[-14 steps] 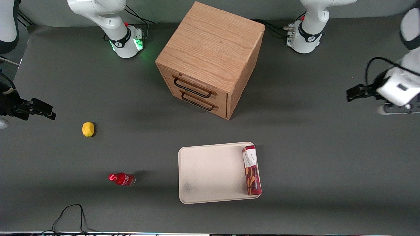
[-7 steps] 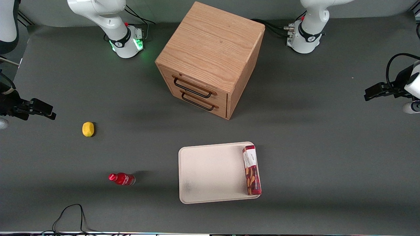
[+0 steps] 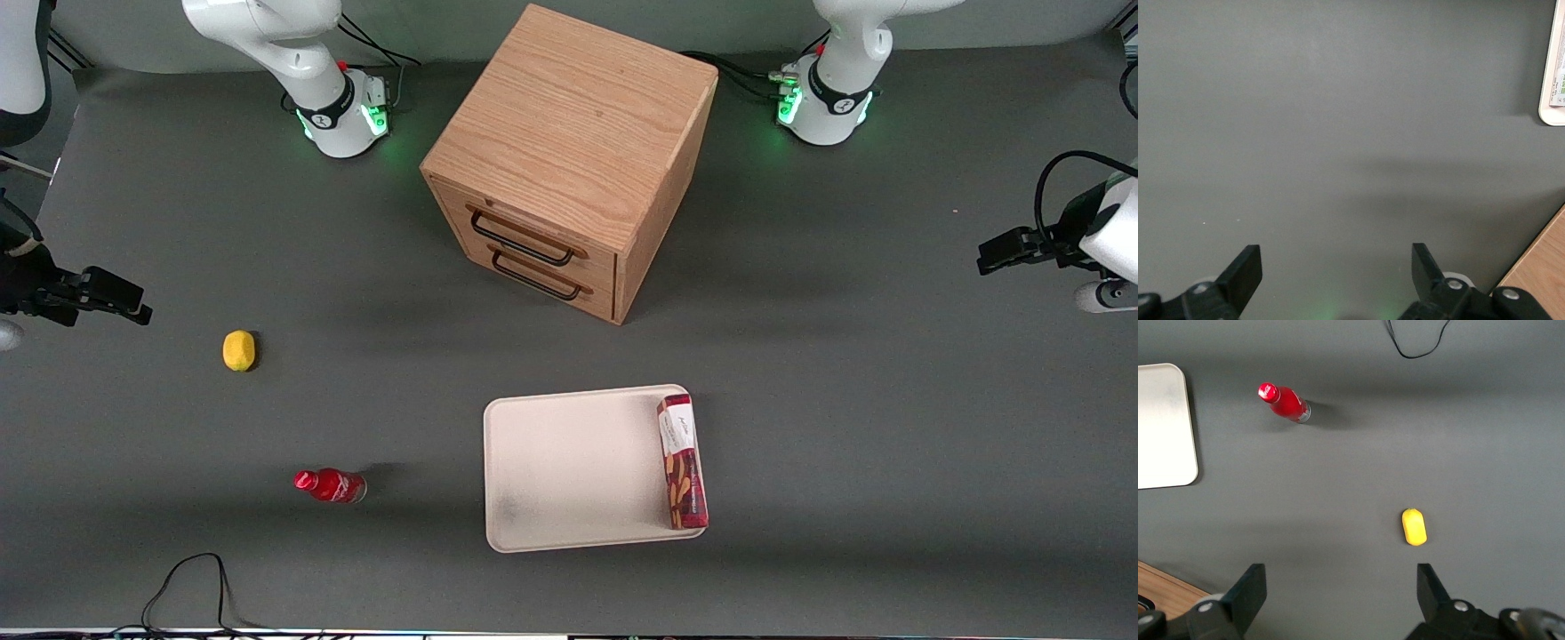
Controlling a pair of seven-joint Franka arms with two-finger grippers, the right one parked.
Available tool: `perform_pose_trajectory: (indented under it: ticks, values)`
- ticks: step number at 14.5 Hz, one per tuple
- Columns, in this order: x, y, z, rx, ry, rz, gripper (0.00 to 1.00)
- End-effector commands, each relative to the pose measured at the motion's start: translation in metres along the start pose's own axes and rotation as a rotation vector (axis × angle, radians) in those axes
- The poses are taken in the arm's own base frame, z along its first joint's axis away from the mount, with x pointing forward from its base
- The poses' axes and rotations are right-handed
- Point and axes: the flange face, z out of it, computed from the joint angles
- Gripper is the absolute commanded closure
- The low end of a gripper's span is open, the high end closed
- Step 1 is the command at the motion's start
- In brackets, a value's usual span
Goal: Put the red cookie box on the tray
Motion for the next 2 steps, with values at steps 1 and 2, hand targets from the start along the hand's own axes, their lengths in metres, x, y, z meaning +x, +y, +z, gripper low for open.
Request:
perform_pose_trajectory:
  ticks: [1, 2]
  values:
    - [0.0012, 0.0001, -0.0054, 0.017, -0.015, 0.006, 0.00]
    - [0.0012, 0.0000, -0.0054, 0.019, -0.015, 0.004, 0.00]
